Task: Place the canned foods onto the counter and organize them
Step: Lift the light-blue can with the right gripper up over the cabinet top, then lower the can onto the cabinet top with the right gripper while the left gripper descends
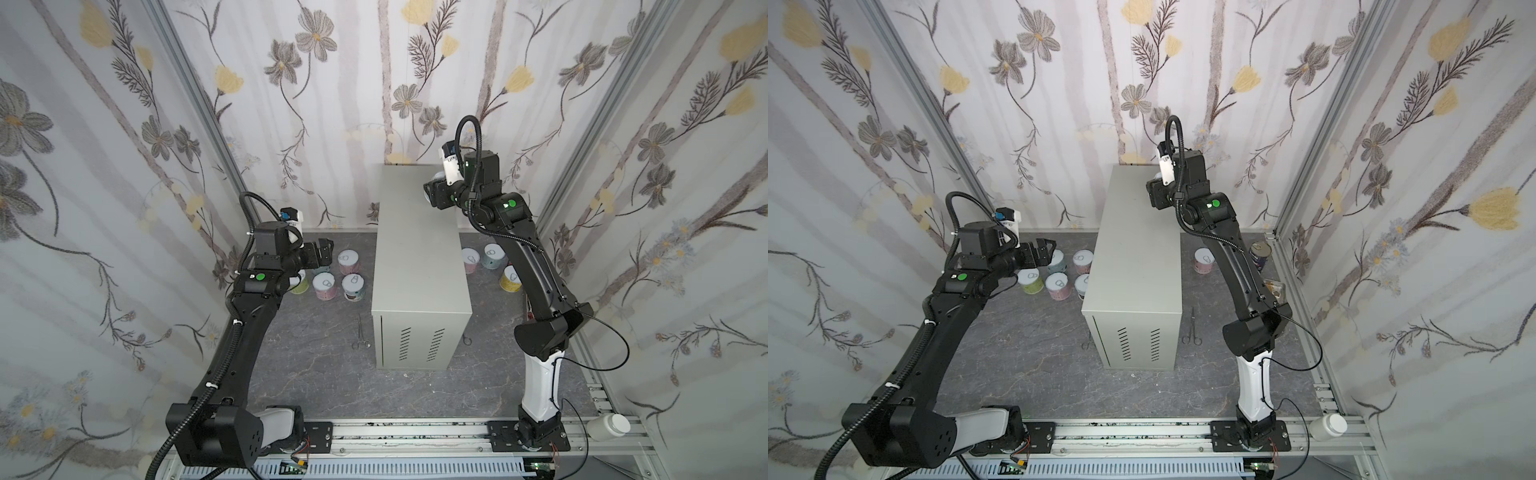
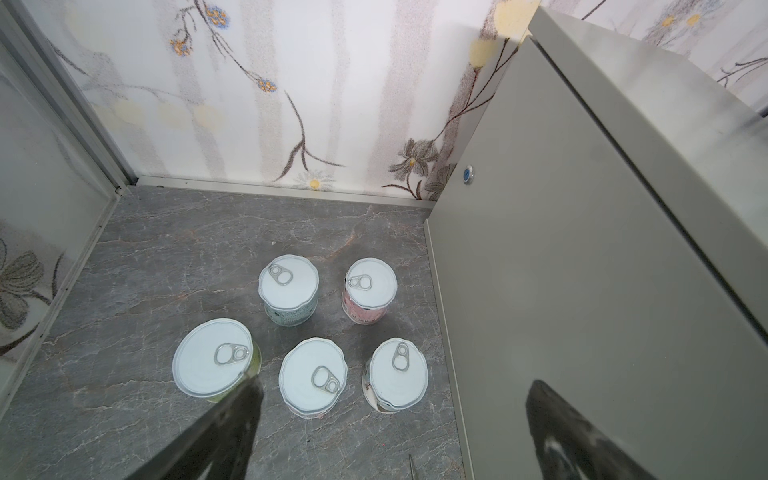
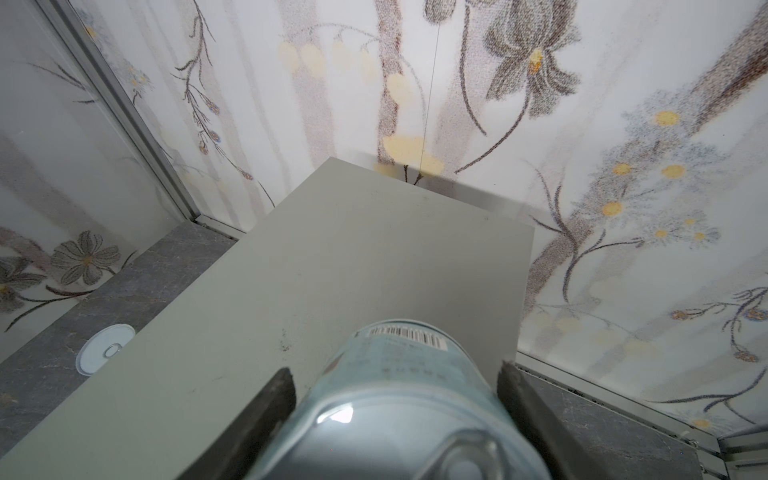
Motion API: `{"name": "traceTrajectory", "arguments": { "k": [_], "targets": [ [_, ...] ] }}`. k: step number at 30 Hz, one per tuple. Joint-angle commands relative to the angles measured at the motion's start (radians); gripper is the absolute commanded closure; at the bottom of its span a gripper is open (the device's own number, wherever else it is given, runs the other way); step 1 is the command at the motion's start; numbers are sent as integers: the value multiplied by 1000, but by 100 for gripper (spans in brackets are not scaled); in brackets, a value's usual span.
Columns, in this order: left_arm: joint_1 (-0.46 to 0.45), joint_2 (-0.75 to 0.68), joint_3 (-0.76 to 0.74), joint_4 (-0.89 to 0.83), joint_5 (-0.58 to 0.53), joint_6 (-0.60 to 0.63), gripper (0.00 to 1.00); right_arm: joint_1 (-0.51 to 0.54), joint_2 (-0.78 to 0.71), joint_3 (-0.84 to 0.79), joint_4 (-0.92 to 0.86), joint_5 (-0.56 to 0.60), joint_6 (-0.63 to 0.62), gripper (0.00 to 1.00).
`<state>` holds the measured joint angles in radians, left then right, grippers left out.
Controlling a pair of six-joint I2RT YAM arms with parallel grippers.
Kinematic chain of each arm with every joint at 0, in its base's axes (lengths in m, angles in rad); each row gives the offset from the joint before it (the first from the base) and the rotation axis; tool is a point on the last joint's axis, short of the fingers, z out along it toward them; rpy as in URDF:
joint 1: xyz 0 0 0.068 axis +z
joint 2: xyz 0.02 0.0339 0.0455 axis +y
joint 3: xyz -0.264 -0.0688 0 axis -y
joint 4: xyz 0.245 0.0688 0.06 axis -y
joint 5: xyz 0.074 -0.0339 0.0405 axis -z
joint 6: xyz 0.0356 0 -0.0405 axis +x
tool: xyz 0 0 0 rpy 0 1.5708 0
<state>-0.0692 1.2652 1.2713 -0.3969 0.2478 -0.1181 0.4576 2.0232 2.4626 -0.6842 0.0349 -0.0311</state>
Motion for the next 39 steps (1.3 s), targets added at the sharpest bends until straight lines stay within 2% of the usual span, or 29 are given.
{"name": "traceTrajectory", "arguments": {
  "k": [1, 16, 19, 24, 27, 33, 35, 39],
  "targets": [
    [1, -3, -3, 10, 18, -12, 0, 2, 11, 11, 51, -3, -29, 47],
    [2, 3, -1, 3, 28, -10, 0, 5, 40, 11, 53, -50, -34, 30],
    [1, 2, 0, 3, 34, -8, 0, 5, 42, 11, 60, -55, -37, 19],
    [1, 0, 2, 1, 32, 1, 0, 5, 45, 10, 76, -68, -29, 15],
    [0, 0, 7, -1, 31, 3, 0, 6, 48, 11, 78, -69, -26, 20],
    [1, -3, 0, -3, 34, 7, 0, 5, 47, 10, 71, -64, -26, 20],
    [1, -3, -4, -3, 31, 8, 0, 4, 48, 10, 65, -61, -27, 17],
    [0, -4, -10, -9, 30, 10, 0, 2, 43, 8, 57, -52, -28, 6]
  ]
}}
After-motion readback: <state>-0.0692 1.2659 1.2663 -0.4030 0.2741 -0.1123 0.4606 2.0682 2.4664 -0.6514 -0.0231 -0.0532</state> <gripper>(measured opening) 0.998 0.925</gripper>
